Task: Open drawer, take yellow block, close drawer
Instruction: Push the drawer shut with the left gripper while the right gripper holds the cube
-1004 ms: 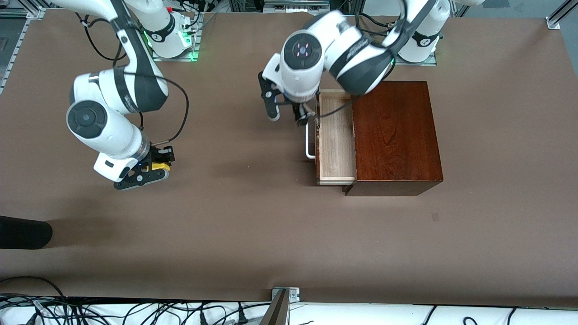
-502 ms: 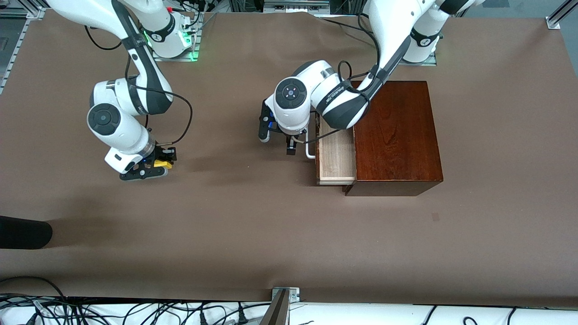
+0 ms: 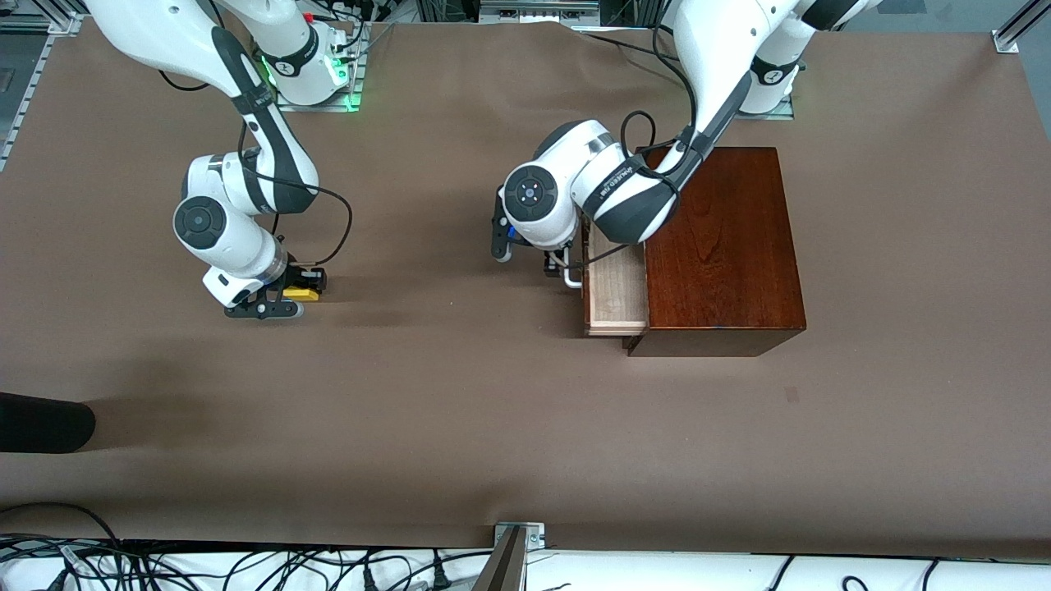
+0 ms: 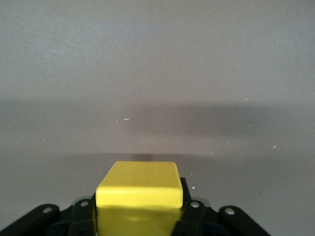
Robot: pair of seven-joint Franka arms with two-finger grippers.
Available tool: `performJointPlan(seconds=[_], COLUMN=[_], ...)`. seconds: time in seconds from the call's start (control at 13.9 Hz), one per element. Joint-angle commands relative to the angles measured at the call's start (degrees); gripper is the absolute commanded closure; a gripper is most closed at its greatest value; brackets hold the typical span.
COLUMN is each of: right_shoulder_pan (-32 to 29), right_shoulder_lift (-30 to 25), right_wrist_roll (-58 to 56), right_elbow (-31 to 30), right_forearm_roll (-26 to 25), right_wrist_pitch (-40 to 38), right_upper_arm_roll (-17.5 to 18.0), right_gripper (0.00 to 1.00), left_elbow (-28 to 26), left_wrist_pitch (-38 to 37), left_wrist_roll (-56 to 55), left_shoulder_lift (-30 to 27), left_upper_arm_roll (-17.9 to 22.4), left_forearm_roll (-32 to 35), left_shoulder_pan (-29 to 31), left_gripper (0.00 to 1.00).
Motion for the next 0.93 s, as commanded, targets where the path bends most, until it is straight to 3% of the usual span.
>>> performJointPlan(seconds=[0.0,0.57,0.65,0.72,0.86], right_shoulder_pan=[-0.88,-0.88,-0.88,-0.88,-0.88], right_shoulder_lift=[0.19,1.16,1.16,1.16,0.81], right_wrist_roll=[0.44,1.85,1.85,1.06,0.97], right_elbow=[-1.51,-3.89,-3.98,-3.98,-3.98], right_forearm_roll=[2.6,2.96,2.96,2.96,2.96], right_wrist_pitch=[2.45,5.79,5.71,5.62,5.18], right_upper_arm_roll=[0.43,0.43,0.43,0.43,0.43], right_gripper=[1.0,1.0,0.94,0.74,0.0], left_elbow=[0.15,-0.28,-0.37,-0.29,-0.37], left_wrist_pitch=[-7.26,-11.66,-12.1,-12.2,-12.37], left_wrist_roll=[1.86,1.6,1.6,1.51,1.59], left_shoulder_lift=[-1.03,-1.2,-1.2,-1.2,-1.2], left_upper_arm_roll=[1.64,1.99,1.9,1.9,1.9], left_forearm_roll=[4.43,8.92,10.06,10.25,10.25], left_shoulder_pan=[0.38,0.47,0.47,0.38,0.47], left_gripper=[0.0,0.0,0.0,0.0,0.0])
